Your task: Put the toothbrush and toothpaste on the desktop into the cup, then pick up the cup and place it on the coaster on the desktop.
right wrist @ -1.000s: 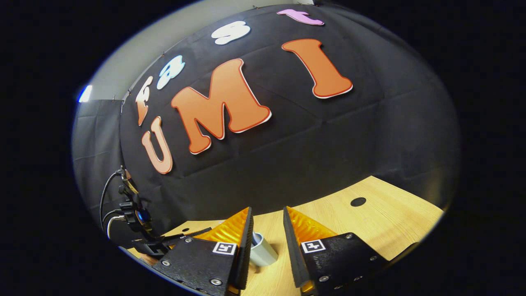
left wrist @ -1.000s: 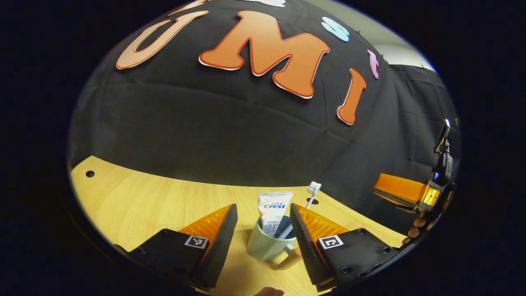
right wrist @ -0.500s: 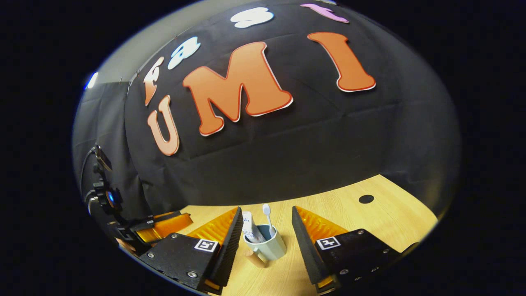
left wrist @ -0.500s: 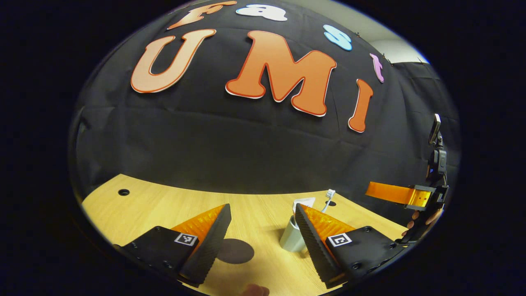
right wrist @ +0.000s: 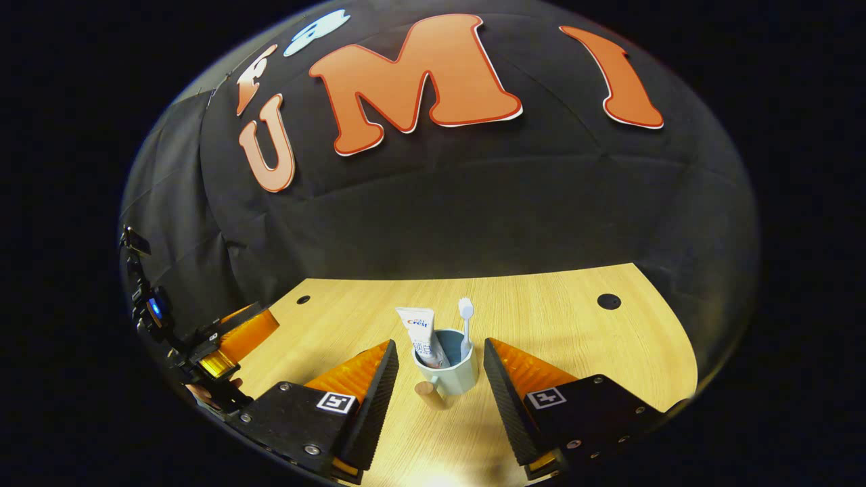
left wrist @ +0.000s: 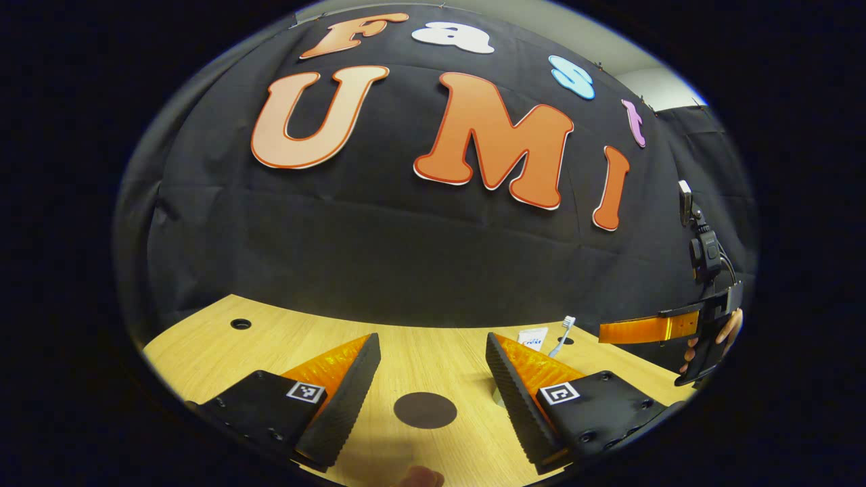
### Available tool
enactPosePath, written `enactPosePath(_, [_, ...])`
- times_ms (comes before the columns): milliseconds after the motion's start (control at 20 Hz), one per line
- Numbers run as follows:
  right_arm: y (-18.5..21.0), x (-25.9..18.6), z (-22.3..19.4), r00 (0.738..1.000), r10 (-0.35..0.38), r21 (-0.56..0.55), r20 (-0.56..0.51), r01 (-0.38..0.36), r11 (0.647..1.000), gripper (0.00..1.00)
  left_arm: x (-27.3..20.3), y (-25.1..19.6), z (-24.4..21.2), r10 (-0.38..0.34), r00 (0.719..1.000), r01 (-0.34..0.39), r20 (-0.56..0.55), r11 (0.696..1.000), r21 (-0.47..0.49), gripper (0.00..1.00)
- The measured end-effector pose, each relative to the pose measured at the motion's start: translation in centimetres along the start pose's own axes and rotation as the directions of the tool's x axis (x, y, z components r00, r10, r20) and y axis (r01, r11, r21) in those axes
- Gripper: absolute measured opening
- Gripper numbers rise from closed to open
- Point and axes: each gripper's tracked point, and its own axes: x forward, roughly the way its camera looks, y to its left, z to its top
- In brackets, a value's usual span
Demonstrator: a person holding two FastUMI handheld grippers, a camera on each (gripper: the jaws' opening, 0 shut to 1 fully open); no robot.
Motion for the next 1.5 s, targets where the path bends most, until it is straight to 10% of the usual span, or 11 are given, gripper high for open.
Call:
enactPosePath(500, [2.2,1.7,-3.8,0.949,0.051,0.036,-0.31,-0.042,0.998,0.77,-4.0,1.9,3.1,0.023,0.996,-0.027,0.088,0.999,0.047,0.99])
enactPosePath(1500, [0.9,7.5,-11.5,0.794,-0.095,0.034,-0.6,0.144,0.989,0.71,-6.4,0.1,4.2,-0.013,0.991,-0.004,0.137,0.993,0.12,0.99])
